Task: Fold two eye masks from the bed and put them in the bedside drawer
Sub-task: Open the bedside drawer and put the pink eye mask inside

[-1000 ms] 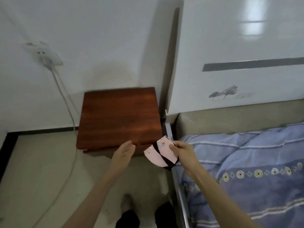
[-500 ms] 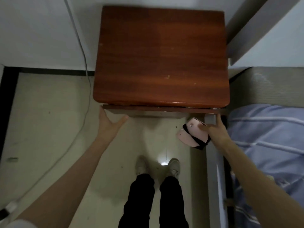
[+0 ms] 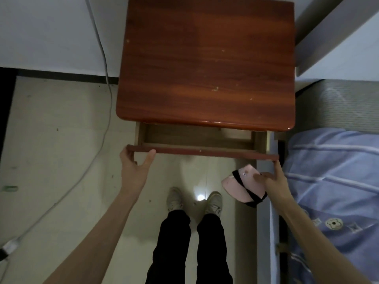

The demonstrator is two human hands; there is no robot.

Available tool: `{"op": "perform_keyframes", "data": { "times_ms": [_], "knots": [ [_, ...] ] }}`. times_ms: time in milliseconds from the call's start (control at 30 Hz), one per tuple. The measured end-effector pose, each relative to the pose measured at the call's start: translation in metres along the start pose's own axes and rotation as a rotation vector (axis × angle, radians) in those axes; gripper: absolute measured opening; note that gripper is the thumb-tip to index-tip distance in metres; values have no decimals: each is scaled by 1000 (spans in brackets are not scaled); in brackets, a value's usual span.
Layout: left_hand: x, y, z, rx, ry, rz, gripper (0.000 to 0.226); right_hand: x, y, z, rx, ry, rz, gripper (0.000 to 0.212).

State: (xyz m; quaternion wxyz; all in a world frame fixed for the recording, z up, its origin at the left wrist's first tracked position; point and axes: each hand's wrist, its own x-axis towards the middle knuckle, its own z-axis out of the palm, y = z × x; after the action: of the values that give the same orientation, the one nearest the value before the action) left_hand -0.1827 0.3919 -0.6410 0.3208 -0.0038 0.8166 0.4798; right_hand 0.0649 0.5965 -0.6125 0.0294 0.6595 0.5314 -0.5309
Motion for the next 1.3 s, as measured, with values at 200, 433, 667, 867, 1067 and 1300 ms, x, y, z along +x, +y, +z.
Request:
{"op": "perform_keyframes", "data": {
  "times_ms": [200, 433, 667, 867, 1067, 1300],
  "knots": [
    [3, -13, 2, -27, 77, -40, 63, -1, 14, 5, 287, -48, 143, 68],
    [5, -34, 2, 3, 110, -89, 64, -24, -6, 18, 373, -368, 226, 41],
    [10, -39, -3, 47, 97, -86, 67, -12, -79, 108, 476, -422, 206, 11],
    [7, -41, -3, 48, 60, -62, 67, 14, -96, 166, 462, -290, 163, 29],
    [6, -42, -7, 190, 48, 30, 71, 48, -95, 204, 277, -234, 50, 22],
    [6, -32, -9, 249, 11, 3, 67, 38, -95, 202, -71, -115, -88, 29]
  ]
}}
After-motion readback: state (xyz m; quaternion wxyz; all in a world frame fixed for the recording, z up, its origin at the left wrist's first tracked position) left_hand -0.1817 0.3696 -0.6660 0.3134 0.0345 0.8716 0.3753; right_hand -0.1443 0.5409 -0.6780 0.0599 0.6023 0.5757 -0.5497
